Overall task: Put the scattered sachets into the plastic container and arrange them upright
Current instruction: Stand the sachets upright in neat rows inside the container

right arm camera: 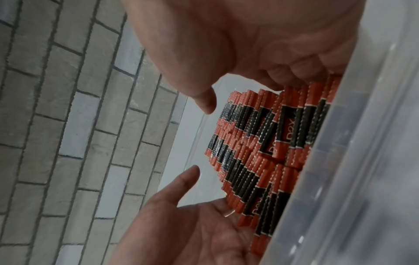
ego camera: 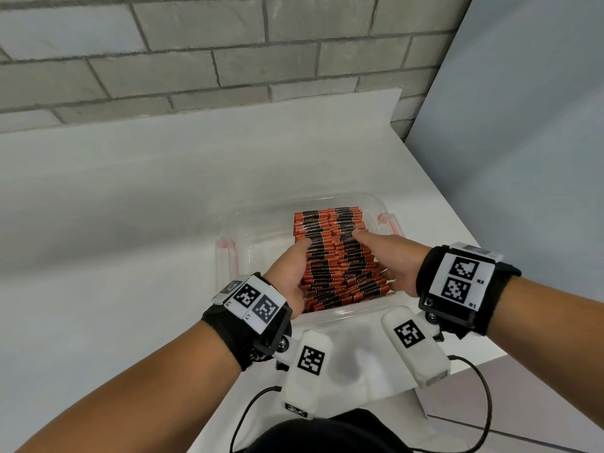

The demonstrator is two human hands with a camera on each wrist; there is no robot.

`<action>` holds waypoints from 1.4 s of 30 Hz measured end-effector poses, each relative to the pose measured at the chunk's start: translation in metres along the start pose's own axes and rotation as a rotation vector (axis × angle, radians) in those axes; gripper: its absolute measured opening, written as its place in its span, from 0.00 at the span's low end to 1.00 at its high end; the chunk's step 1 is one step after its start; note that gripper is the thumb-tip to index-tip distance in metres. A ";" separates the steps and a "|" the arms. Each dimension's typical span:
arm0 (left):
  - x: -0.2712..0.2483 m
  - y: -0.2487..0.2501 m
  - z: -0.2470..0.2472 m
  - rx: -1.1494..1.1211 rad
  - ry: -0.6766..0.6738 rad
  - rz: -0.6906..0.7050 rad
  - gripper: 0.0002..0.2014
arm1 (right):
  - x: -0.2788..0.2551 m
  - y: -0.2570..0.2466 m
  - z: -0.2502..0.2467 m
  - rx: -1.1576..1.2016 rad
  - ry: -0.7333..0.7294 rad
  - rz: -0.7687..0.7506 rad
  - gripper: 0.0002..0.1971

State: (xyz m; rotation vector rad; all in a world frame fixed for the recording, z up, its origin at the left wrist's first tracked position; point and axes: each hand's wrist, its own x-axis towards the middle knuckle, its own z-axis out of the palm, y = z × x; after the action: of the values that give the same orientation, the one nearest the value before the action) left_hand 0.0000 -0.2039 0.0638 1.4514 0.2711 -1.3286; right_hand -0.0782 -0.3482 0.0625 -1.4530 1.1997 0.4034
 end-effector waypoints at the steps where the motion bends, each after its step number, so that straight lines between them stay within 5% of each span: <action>1: -0.001 0.000 0.001 -0.014 -0.007 0.001 0.16 | 0.000 0.000 0.001 -0.006 -0.002 -0.001 0.36; 10: -0.002 -0.001 0.006 -0.038 -0.020 0.067 0.14 | 0.005 -0.002 0.009 -0.087 -0.017 -0.004 0.44; 30: -0.004 0.005 -0.001 0.049 -0.039 0.009 0.16 | -0.006 -0.011 0.009 -0.171 -0.007 -0.021 0.32; 42: -0.002 -0.001 0.006 -0.096 -0.046 0.035 0.15 | 0.004 -0.005 0.007 -0.096 -0.055 -0.002 0.23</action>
State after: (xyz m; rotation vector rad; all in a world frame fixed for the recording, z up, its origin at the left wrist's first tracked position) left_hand -0.0044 -0.2071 0.0658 1.3381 0.2744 -1.3024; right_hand -0.0695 -0.3445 0.0599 -1.5151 1.1480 0.5022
